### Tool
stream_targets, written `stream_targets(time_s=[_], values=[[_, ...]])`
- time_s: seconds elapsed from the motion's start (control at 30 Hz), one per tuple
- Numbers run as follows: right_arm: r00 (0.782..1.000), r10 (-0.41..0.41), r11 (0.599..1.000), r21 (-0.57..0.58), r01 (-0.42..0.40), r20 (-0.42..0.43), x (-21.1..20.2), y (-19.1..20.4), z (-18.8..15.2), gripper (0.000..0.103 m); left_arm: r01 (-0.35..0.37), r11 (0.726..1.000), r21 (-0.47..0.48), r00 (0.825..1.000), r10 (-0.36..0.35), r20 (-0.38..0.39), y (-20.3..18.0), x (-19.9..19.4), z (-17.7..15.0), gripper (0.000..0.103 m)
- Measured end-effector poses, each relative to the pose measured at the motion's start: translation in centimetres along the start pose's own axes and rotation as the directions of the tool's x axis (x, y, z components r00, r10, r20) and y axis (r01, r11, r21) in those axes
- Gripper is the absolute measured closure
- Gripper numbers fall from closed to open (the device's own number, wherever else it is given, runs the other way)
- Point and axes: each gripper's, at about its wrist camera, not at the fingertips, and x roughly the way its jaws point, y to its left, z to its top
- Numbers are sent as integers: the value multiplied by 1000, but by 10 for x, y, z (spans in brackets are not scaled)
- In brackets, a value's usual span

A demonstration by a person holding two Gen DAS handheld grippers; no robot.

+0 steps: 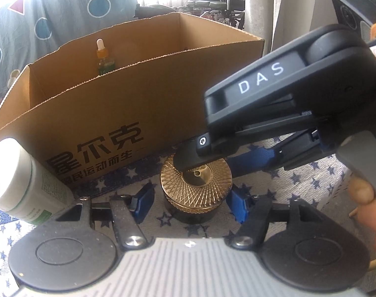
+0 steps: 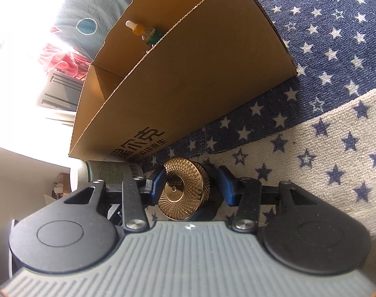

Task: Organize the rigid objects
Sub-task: 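Close the right tool around the gold ribbed jar, then lift the gold jar into the box and release it with the right tool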

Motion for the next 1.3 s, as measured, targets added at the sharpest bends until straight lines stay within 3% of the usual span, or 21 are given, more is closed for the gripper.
stream_targets(time_s=[0.1,0.3,0.93,1.13,1.3], values=[[1000,5,1000,1,-5,-3,8,1,-1,57,2,1000,-15,1000,-3,-13,1,5,2,37],[1000,21,1000,-3,-21,-10,-19,-18,-1,55,28,998,-48,999,-30,-34,3,13,8,44],[1000,25,998,-63,-25,-4,-44,-20,1,56,-22,999,-40,999,20,-41,-2,7,9,46],[999,39,996,-79,-37,24,-60,-14,-4,56,-40,999,-26,999,39,-11,-6,-13,8,46],[996,61,989,-139,-51,69,-84,7,-2,56,-61,998,-13,996,61,67,-7,-43,21,46]])
